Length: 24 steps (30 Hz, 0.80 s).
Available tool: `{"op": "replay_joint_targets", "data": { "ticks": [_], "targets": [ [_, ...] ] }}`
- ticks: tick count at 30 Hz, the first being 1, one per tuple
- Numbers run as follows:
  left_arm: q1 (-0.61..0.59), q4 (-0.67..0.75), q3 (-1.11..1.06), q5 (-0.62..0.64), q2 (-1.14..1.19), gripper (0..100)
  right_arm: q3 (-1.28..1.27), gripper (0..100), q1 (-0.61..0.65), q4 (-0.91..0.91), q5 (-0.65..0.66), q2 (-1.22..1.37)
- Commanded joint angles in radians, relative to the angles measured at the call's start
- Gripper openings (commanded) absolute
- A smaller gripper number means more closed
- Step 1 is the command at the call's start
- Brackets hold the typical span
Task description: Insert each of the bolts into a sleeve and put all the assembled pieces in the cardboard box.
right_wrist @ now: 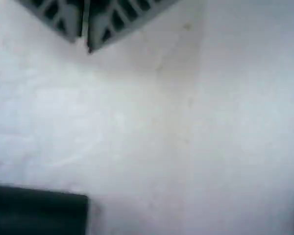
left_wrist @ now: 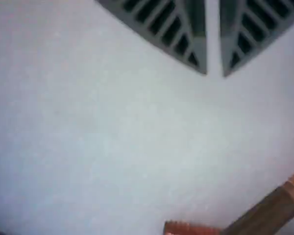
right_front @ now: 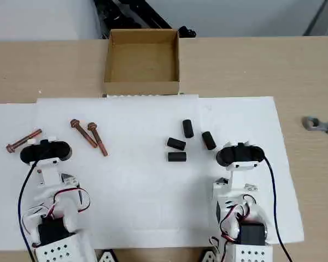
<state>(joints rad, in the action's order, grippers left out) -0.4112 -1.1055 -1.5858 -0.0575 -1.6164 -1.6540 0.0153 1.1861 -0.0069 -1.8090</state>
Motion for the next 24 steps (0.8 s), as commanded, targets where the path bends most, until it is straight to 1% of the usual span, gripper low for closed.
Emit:
{"op": "replay_joint_targets", "data": {
  "ticks": [1,6,13,18,24],
  "targets": [
    [0.005,0.012,0.079,0.000,-0.006,1,0.063,0.4,-0.001,0.022,-0.008,-0.008],
    [0.006,0.012,0.122,0.000,-0.005,1,0.100,0.4,-0.005,0.045,-0.008,-0.008],
    [0.006,0.015,0.127,-0.002,-0.005,1,0.112,0.3,-0.001,0.045,-0.006,0.001],
    [0.005,0.017,0.179,-0.063,-0.003,1,0.184,0.3,0.001,0.047,-0.002,0.002],
    [0.003,0.012,0.214,-0.063,-0.002,1,0.195,0.3,0.038,0.070,-0.006,0.002]
  ]
}}
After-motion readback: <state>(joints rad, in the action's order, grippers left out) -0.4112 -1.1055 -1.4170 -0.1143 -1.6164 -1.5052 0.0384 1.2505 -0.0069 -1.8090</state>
